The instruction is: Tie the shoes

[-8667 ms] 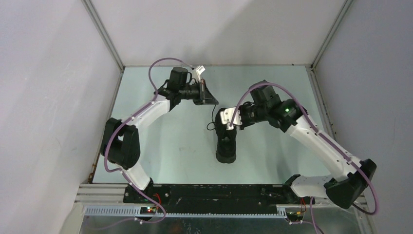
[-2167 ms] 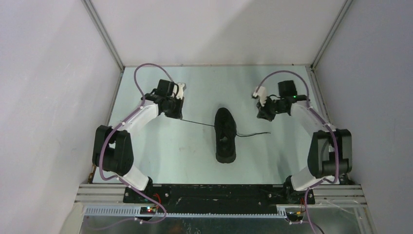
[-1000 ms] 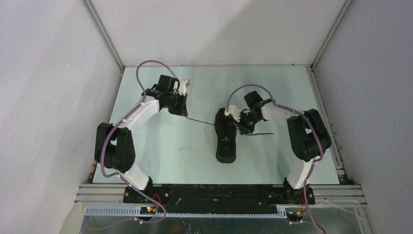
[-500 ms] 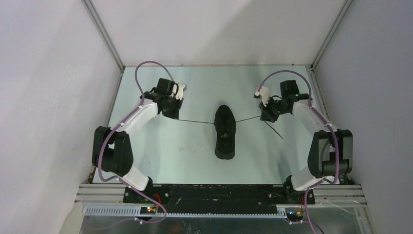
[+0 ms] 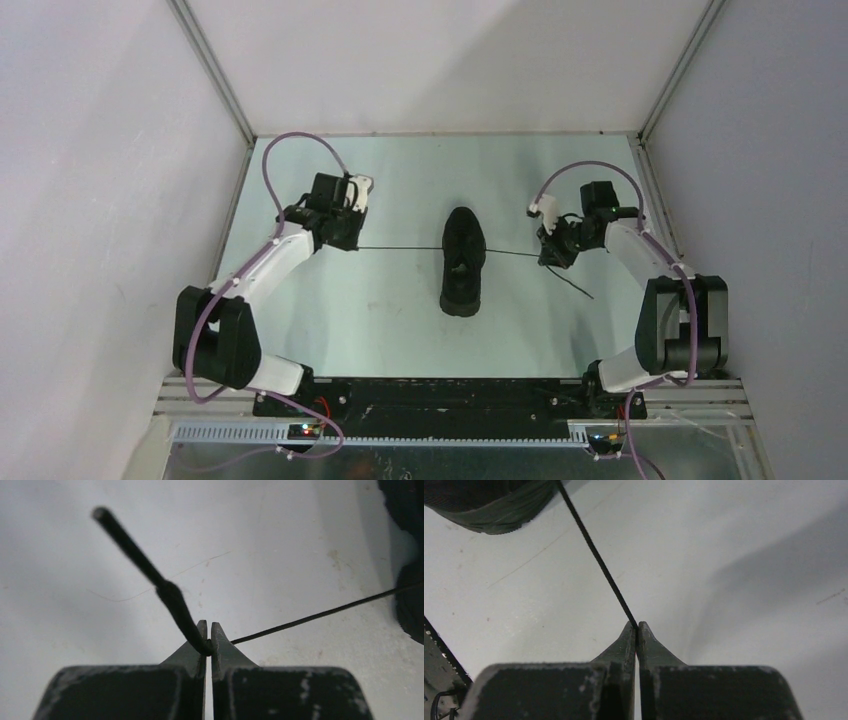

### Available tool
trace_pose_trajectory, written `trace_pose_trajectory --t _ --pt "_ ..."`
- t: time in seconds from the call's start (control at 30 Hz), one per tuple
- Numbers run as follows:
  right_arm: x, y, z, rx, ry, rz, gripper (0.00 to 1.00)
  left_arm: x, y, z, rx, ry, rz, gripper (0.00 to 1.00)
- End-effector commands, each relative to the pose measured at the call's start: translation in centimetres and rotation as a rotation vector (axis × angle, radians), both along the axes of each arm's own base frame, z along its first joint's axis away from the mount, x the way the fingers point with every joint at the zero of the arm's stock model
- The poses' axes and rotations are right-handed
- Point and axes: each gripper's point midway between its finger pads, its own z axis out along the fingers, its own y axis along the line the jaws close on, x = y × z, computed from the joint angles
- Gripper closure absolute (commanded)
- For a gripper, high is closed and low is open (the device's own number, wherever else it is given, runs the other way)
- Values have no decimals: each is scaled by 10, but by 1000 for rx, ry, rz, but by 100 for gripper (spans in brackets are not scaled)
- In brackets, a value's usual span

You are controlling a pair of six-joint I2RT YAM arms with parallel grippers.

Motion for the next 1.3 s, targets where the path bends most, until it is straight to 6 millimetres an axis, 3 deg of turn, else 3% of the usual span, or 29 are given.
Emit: trace_pose_trajectory --t 0.0,0.1,0.17,0.27,0.37,0.6,0.77,0.83,0.87,0.93,1.0,1.07,1.17,1.27 --pt "-14 19 10 -8 -16 80 94 2 -27 18 -149 12 -97 100" --pt "-34 51 21 -11 -27 187 72 -4 -57 25 -301 67 -154 100" --pt "-44 73 37 -8 -89 258 63 -8 -72 29 -384 114 -174 100" --pt "-61 107 60 0 -133 381 55 -13 -87 33 -463 172 -195 100" --pt "-61 134 77 42 -105 425 50 -9 -90 41 -484 177 -182 100" --pt "-68 182 54 -3 -91 602 47 -2 -81 63 -439 132 -155 100" --pt "-77 188 29 -64 -42 649 52 -7 -83 64 -460 141 -160 100" --pt "-80 187 27 -66 -25 655 63 -8 -82 64 -458 134 -159 100" --pt "-84 185 28 -67 -12 661 74 -9 -81 64 -455 127 -157 100" --pt "-94 182 37 -47 -3 682 90 -11 -79 65 -451 116 -153 100" --pt "-105 178 50 -28 -10 706 99 -14 -78 67 -452 106 -147 100" --pt "-119 174 62 -21 -25 745 100 -19 -78 68 -466 103 -144 100" --pt "-135 160 61 -65 0 793 100 -31 -81 66 -506 126 -137 100" --pt "-134 153 53 -93 -14 787 82 -42 -86 66 -553 152 -145 100"
